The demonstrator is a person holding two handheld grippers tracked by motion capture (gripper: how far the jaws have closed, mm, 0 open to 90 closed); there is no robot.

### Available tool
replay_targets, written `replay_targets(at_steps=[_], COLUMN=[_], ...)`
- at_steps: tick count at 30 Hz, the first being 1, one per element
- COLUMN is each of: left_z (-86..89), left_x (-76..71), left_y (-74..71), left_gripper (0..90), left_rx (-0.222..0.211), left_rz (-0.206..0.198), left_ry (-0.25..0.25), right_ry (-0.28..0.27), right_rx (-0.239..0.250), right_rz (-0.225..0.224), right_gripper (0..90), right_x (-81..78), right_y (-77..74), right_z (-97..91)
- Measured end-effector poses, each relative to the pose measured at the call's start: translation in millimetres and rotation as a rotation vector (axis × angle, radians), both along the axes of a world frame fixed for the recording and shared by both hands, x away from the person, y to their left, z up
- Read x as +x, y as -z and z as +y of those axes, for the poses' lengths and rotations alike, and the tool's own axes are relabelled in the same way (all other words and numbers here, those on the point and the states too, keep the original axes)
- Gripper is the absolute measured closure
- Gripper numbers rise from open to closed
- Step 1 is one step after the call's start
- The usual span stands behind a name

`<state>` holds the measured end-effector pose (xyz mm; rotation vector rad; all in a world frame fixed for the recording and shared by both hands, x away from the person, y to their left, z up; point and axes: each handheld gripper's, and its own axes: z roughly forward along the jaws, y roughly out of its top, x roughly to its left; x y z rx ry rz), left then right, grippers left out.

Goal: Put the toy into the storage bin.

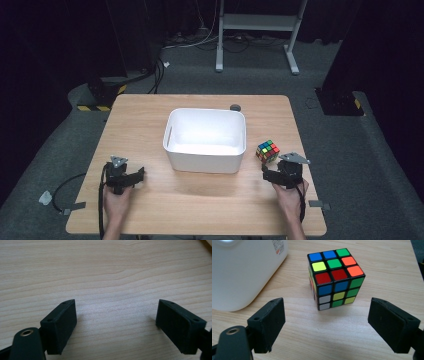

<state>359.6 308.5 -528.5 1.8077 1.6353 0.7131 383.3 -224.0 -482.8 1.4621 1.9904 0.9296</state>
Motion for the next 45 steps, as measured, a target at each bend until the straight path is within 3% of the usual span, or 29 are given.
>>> replay_targets(at_steps=[14,45], left_z=[0.1,0.0], left_x=[-0.1,0.0], left_y=[0.0,-0.1], left_gripper=[17.0,17.0], left_rx=[0.000,-0.001], left_rz=[0.000,0.000], left_ry=[0.000,0.000], right_ry=[-0.010,-0.011], right_rx=[0.022,0.043], right_rz=[-0.006,0.028], right_gripper=[13.7,12.7], right_x=[16.8,50.2], right_y=[-9.7,-2.6], right_z=[-3.8,-3.4])
